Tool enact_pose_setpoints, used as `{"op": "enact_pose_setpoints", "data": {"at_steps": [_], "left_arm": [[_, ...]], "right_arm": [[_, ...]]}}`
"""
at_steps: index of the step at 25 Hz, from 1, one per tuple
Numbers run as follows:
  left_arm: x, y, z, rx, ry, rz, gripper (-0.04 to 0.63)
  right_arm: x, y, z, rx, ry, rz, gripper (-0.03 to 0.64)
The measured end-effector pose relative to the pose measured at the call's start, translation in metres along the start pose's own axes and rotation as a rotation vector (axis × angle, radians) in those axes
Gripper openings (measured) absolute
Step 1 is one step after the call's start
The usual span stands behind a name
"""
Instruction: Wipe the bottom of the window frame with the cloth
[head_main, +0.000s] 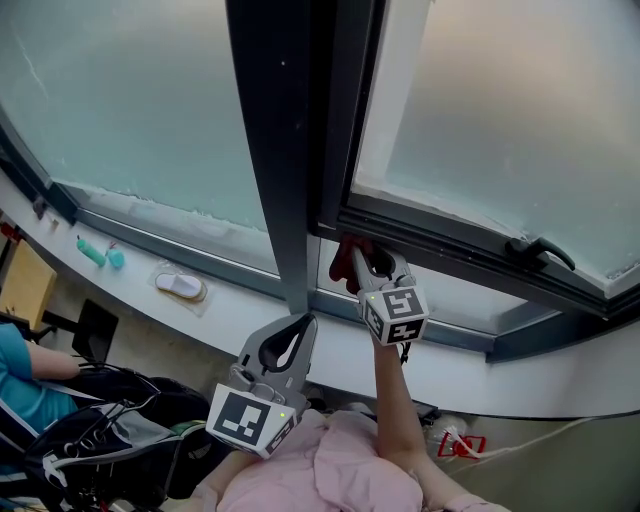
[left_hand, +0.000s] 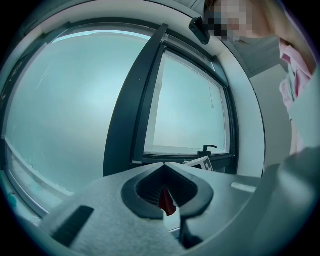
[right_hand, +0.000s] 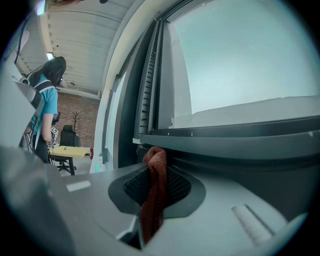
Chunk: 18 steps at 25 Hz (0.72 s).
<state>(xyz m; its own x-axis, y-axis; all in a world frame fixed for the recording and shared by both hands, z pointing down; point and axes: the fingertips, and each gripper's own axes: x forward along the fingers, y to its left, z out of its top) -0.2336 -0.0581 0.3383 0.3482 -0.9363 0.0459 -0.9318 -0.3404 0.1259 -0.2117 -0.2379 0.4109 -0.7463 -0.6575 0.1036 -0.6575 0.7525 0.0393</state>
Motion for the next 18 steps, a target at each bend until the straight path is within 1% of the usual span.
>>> {"op": "enact_pose_setpoints", "data": {"at_steps": [7, 18], "left_arm": [[0.006, -0.006, 0.0, -0.003, 0.003, -0.03, -0.002], [0.011, -0.005, -0.004, -0.017, -0.002, -0.049, -0.002]], "right_arm": [[-0.008, -0.007, -0.001, -0.006, 0.012, -0.017, 0.046], [-0.019, -0.019, -0.002, -0.004, 0.01, -0.047, 0.046]]}}
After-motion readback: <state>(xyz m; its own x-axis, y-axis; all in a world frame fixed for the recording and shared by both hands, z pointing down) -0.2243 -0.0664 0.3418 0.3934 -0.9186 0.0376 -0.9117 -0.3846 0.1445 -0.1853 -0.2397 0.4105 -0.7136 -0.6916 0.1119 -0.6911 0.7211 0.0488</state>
